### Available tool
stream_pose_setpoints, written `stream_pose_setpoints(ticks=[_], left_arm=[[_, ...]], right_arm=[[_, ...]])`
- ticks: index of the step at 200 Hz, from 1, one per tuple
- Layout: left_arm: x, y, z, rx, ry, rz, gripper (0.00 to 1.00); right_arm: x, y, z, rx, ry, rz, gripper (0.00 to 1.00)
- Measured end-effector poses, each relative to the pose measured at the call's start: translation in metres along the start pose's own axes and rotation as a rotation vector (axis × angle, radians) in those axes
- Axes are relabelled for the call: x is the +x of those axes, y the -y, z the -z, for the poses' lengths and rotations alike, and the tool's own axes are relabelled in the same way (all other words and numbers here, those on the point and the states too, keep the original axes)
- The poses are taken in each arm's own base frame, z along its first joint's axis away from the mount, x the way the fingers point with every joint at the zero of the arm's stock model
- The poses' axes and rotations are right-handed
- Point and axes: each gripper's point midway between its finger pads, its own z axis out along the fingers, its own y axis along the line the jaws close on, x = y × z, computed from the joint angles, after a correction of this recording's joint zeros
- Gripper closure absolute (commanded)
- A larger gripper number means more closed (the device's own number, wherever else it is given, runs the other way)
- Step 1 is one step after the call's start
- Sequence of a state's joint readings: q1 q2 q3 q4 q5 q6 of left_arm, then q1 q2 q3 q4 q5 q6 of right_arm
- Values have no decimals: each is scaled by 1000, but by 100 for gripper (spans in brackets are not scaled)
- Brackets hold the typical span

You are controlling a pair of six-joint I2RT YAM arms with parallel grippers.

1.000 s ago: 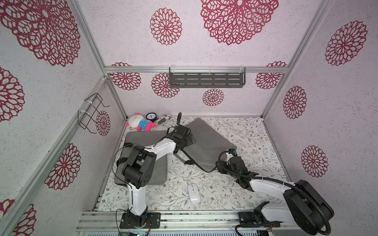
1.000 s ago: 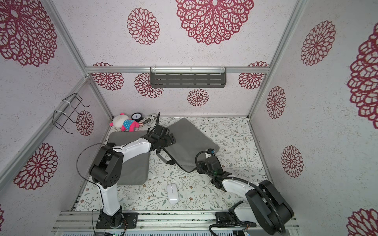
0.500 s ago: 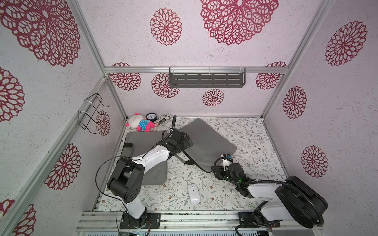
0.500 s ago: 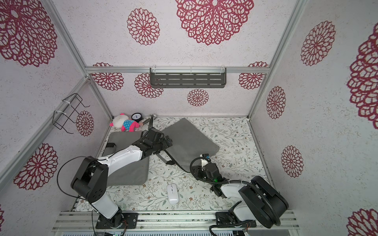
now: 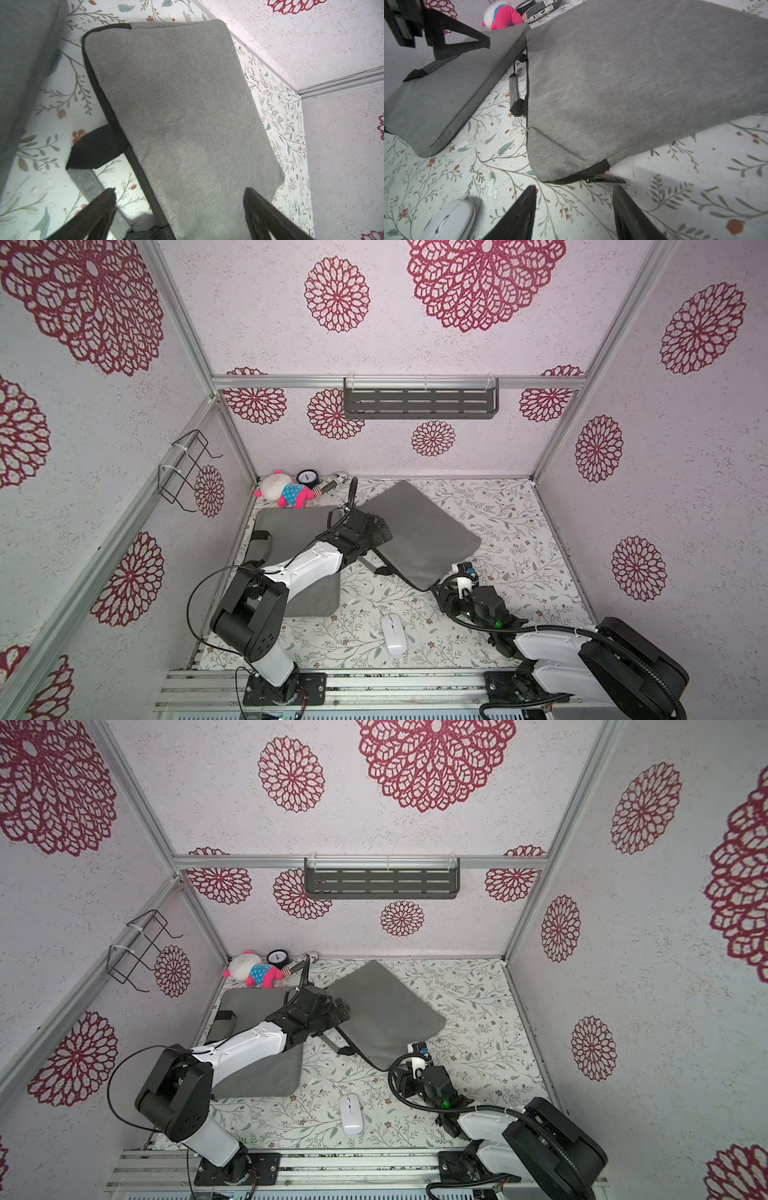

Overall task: Put the mouse into the laptop bag
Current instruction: Adjust the zippered laptop bag at the center of the board.

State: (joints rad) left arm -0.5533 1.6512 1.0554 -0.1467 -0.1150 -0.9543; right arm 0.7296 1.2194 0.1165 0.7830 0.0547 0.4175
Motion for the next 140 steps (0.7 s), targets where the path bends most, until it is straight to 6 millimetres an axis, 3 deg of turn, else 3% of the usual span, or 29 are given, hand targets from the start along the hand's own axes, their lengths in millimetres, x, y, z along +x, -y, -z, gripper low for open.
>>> stream_pose_setpoints(ticks=[30, 92, 140], left_arm=[[1, 1, 0, 1, 1, 0, 2], [2, 3, 0, 5, 1, -1, 2], [2, 3, 0, 5, 1, -1, 2]], right_arm=[[10, 5, -3, 16, -30, 11, 31], [31, 13, -14, 45, -99, 32, 30], [24, 15, -31, 69, -80, 52, 31]])
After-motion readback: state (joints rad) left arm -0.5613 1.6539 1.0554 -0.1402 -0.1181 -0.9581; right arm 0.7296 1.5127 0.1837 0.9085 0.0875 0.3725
